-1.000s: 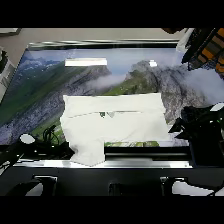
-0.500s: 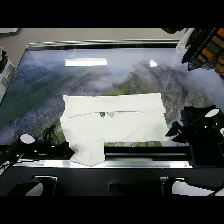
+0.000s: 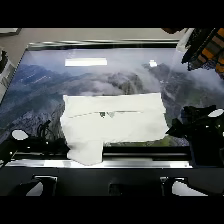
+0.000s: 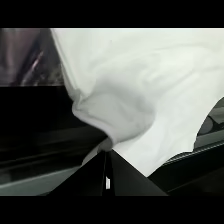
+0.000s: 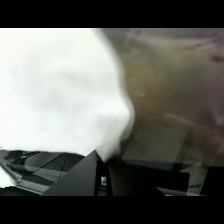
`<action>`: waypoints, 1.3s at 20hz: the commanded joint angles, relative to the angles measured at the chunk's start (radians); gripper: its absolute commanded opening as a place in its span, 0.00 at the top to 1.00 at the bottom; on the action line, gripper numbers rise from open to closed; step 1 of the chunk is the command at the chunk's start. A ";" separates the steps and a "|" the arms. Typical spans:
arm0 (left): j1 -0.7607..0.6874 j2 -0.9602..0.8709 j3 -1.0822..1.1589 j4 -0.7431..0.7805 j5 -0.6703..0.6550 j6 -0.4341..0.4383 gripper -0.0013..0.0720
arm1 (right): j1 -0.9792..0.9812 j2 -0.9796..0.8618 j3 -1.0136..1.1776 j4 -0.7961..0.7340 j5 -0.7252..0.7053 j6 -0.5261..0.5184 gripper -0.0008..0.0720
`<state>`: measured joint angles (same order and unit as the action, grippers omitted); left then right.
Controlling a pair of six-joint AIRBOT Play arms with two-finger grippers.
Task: Fold the clothes and pants, and hang the long-sleeved shirts on hangers.
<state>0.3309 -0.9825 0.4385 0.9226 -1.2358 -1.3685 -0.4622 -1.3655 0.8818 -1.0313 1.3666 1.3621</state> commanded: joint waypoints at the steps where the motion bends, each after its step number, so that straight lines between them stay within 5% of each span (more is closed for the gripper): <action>1: 0.027 0.114 0.070 0.120 -0.129 -0.089 0.96 | 0.000 0.120 0.000 -0.012 0.095 0.044 0.95; 3: 0.027 0.204 0.092 0.129 -0.191 -0.153 0.96 | 0.000 0.200 0.000 0.026 0.134 0.117 0.95; 8: 0.023 0.246 0.187 0.049 -0.152 -0.181 0.96 | 0.010 0.297 0.000 0.155 0.078 0.107 0.95; 12: 0.023 0.069 0.338 0.045 -0.047 -0.180 0.96 | 0.216 0.220 0.045 0.119 -0.128 0.038 0.95; 15: 0.023 -0.106 0.497 0.043 -0.003 -0.177 0.96 | 0.286 0.137 0.166 -0.035 -0.311 0.205 0.95; 26: 0.009 -0.641 0.977 -0.053 0.055 -0.198 0.96 | 0.287 -0.205 0.482 -0.035 -0.401 0.248 0.95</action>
<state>0.3470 -1.5078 1.3079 0.8799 -1.1889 -1.5547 -0.1768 -1.4940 1.3094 -1.0737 0.9874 1.5986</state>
